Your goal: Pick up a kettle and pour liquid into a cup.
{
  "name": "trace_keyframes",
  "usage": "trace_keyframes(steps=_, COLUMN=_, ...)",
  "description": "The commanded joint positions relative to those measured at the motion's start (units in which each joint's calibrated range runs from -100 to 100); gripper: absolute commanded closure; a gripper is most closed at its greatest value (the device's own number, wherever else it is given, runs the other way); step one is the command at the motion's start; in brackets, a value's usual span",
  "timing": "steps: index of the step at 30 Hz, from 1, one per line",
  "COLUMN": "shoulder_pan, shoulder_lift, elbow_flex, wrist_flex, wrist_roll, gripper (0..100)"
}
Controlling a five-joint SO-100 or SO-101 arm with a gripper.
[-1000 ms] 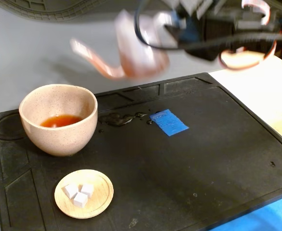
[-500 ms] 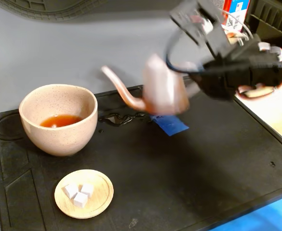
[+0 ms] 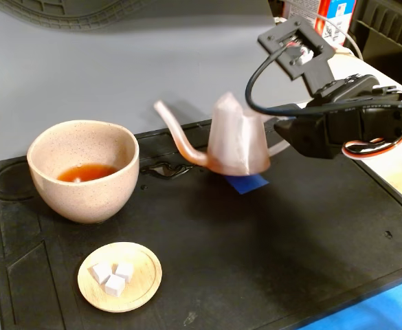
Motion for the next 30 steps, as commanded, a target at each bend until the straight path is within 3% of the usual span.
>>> trace_keyframes(steps=1, shoulder_pan=0.9, shoulder_lift=-0.6, elbow_flex=0.0, wrist_flex=-0.8, wrist_roll=1.6, gripper=99)
trace_keyframes(steps=9, shoulder_pan=0.8, shoulder_lift=4.7, elbow_flex=0.5, wrist_flex=-8.9, wrist_roll=1.7, gripper=99)
trace_keyframes(steps=30, shoulder_pan=2.3, shoulder_lift=4.9, elbow_flex=0.5, wrist_flex=-9.3, wrist_roll=4.5, gripper=99)
